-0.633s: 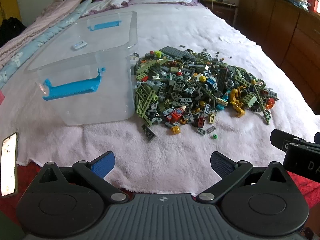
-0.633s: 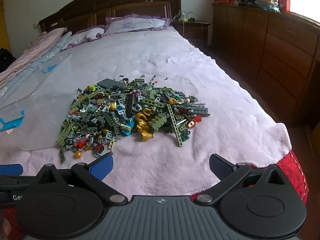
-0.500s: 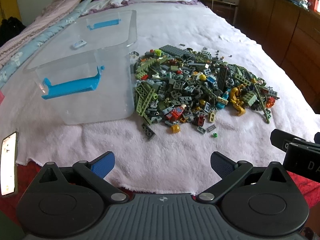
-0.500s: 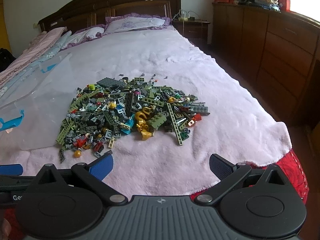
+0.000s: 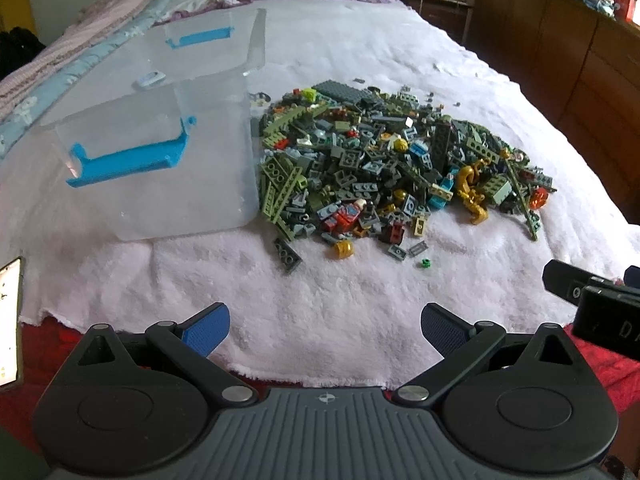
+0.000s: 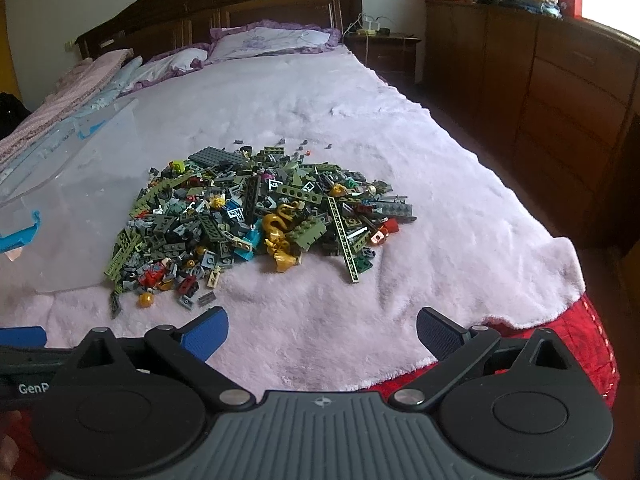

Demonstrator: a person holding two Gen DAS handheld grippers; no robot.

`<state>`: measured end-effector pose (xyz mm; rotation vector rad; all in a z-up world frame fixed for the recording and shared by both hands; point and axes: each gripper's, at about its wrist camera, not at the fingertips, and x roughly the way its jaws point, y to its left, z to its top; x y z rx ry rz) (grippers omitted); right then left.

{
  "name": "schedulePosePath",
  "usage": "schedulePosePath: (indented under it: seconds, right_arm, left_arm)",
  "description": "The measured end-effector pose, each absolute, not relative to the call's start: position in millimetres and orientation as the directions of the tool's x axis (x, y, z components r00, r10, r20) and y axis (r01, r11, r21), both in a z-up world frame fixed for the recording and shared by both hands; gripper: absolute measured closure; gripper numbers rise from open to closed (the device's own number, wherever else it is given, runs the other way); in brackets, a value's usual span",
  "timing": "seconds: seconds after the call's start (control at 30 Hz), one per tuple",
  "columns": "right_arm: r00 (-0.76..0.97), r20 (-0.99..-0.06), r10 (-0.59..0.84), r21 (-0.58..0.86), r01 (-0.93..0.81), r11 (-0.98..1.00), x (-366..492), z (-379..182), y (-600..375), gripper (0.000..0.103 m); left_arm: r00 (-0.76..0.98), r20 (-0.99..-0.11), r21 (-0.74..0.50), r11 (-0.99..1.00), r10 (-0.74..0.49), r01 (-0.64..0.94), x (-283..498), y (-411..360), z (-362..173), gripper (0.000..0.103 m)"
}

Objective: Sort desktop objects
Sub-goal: 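Move both tools toward the pile of Lego bricks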

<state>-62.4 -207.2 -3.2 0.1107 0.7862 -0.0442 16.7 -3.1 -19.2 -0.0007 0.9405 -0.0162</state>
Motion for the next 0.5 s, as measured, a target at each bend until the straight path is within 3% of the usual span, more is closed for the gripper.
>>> schedulePosePath:
  seconds: [0.2,0.37,0.5]
  right_arm:
    - [0.673,-0.739,0.038,0.116,0.071,0.991,-51.6,-18.3,-215.7,0.022]
    - [0.652,-0.745,0.138,0.175,-0.008,0.984,-40.0,-31.8,-210.8,0.051]
    - [0.643,-0.730,0.231,0.170,-0.156,0.973,-28.6,-40.2,-189.2,0.061]
  left_arm:
    - [0.582,-0.812,-0.032,0.999,-0.048,0.037,18.3,-2.9,-29.8,0.010]
    - [0.571,-0.819,-0.023,0.997,-0.057,0.067,22.7,-1.4,-41.5,0.035]
    - [0.574,-0.818,-0.002,0.997,-0.044,0.074,25.9,6.8,-48.3,0.041]
